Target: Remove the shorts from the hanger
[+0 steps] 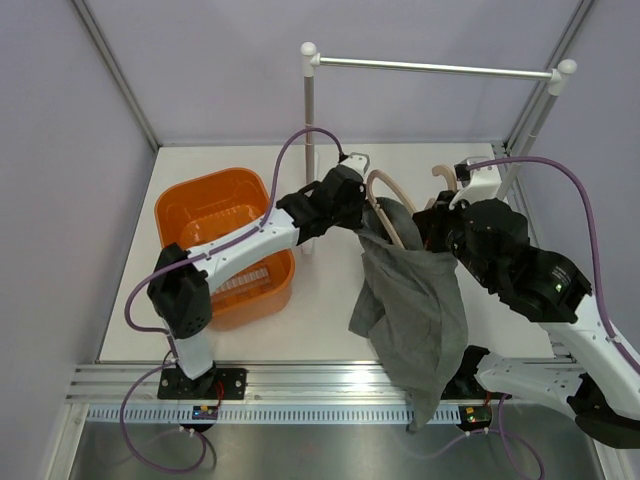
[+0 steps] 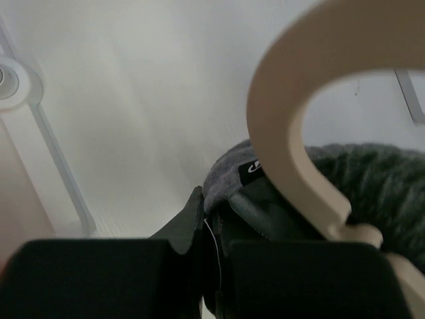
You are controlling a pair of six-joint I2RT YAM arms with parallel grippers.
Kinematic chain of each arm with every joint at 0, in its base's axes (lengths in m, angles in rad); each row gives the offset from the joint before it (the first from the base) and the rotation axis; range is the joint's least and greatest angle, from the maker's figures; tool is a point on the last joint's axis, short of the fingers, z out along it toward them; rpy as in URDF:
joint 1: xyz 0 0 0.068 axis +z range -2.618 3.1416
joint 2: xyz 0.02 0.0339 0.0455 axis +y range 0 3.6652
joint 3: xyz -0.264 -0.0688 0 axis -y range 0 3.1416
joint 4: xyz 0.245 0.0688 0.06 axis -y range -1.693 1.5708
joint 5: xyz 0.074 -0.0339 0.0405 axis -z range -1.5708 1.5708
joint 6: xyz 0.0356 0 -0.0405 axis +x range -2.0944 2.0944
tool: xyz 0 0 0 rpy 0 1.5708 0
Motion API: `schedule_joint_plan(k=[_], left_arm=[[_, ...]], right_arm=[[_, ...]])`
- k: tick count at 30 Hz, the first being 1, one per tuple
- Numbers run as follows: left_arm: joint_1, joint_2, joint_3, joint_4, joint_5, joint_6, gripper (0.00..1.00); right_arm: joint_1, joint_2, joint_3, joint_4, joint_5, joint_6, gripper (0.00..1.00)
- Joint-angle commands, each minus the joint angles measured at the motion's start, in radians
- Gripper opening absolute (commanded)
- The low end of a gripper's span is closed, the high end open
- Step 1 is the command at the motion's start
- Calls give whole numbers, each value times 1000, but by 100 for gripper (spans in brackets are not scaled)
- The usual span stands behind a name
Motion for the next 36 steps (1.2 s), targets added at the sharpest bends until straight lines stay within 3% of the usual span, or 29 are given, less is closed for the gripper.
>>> schedule_joint_plan(k=[1, 5, 9, 13, 17, 23, 26, 27, 30, 36], left_arm=[[-38, -141, -51, 83, -15, 51, 0], [-115, -282, -147, 155, 49, 139, 0], [-205, -399, -190, 148, 261, 261, 0], [-422, -500, -185, 42, 339, 438, 0], [-485, -601, -177, -12, 373, 469, 0], [-491, -695, -154, -36, 213, 501, 0], [-491, -701, -92, -38, -27, 536, 0], [-489, -694, -50, -32, -167, 551, 0], [-447, -675, 34, -1, -323, 627, 0], [-292, -626, 318, 137, -417, 769, 0]], right_arm=[[15, -13, 67, 106, 85, -16, 0], [16, 38, 83, 186, 198, -56, 0], [13, 148, 134, 252, 280, -123, 0], [-14, 245, 208, 304, 297, -151, 0], [-82, 349, 286, 309, 245, -148, 0], [-189, 423, 401, 263, 194, -151, 0], [-208, 420, 429, 240, 202, -157, 0], [-212, 414, 429, 237, 202, -159, 0], [-225, 401, 427, 215, 196, -166, 0], [-228, 360, 407, 172, 180, -152, 0]])
